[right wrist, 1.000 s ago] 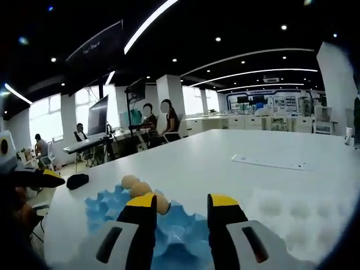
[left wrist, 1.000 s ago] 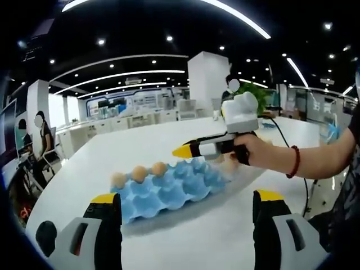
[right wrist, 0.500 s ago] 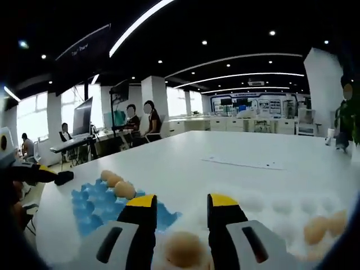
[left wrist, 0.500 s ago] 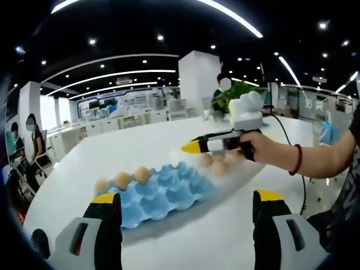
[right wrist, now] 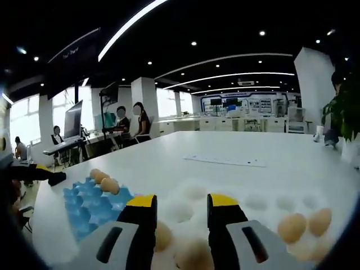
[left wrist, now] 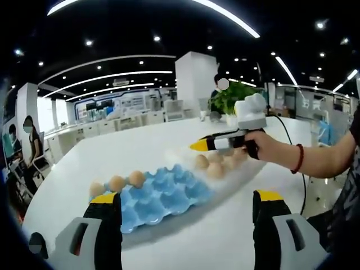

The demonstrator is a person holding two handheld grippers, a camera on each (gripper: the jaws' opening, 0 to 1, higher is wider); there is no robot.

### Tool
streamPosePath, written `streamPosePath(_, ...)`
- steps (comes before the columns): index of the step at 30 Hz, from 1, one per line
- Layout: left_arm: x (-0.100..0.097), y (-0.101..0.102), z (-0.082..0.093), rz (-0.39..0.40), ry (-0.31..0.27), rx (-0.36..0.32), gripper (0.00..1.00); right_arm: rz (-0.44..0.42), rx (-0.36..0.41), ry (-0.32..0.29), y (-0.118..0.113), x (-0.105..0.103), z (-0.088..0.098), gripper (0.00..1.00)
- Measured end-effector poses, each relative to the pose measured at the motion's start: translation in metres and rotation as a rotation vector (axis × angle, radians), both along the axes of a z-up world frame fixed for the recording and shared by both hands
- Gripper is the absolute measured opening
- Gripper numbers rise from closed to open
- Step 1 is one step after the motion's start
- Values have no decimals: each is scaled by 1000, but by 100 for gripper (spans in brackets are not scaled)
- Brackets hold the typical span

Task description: Place the egg into an empty slot of the egg tray after lifting it from the table, then release the egg inside the slot.

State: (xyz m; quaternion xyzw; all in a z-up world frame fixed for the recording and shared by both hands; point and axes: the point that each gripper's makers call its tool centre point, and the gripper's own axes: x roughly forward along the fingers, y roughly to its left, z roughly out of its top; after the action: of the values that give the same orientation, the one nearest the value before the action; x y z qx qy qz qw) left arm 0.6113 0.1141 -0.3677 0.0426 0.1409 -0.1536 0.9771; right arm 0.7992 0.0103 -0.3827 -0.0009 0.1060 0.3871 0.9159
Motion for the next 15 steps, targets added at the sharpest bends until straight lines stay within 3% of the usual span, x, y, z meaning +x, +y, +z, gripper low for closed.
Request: streamPosePath(15,3,-7,1,-17,-6,-6,99,-71,-26,-15,-38,11,-4,37)
